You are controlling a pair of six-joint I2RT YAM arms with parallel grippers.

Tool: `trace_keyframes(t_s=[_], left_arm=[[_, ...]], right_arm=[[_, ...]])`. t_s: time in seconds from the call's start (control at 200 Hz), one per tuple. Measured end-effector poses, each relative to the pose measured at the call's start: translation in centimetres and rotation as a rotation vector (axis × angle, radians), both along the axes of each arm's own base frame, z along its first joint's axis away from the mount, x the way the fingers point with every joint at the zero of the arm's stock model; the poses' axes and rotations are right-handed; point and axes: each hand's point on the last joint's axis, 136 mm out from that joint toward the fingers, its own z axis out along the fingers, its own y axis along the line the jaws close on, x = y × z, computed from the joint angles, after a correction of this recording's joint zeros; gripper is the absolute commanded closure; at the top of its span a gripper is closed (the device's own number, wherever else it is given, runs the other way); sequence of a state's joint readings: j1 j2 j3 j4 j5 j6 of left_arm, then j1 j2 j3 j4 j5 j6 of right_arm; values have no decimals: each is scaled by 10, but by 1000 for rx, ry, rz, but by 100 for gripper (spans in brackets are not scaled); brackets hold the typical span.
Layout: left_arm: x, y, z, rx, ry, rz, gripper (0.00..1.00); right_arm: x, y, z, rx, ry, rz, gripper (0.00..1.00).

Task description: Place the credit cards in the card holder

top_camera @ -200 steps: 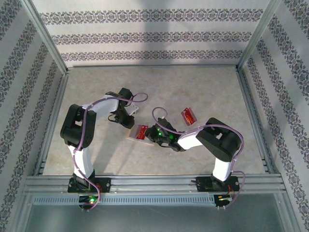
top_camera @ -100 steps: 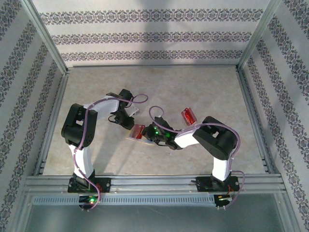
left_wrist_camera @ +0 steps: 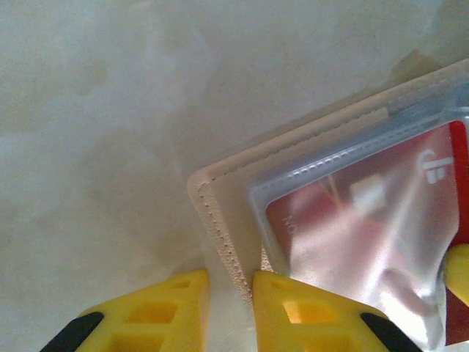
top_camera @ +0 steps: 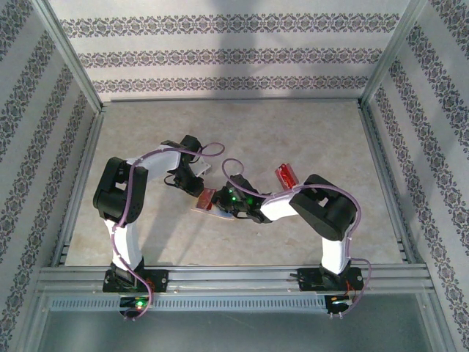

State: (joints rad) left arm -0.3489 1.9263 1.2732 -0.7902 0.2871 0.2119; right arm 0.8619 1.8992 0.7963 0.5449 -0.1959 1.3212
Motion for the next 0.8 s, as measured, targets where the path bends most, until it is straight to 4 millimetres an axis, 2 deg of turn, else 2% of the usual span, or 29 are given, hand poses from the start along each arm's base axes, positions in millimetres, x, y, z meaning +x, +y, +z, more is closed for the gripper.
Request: trace_keyframes(t_s=[0.25,0.475,0.8], left_arm=[[0,-2,2,-14,5,18,76],[-1,-7,9,-51,5,30,76],[-5,-9,8,-57,16,32,76]], right_arm=[[0,2,0,-26,1,23,82],[0,3,2,-50,-8,48,77],[-4,1,8,-91,-11,84,72]])
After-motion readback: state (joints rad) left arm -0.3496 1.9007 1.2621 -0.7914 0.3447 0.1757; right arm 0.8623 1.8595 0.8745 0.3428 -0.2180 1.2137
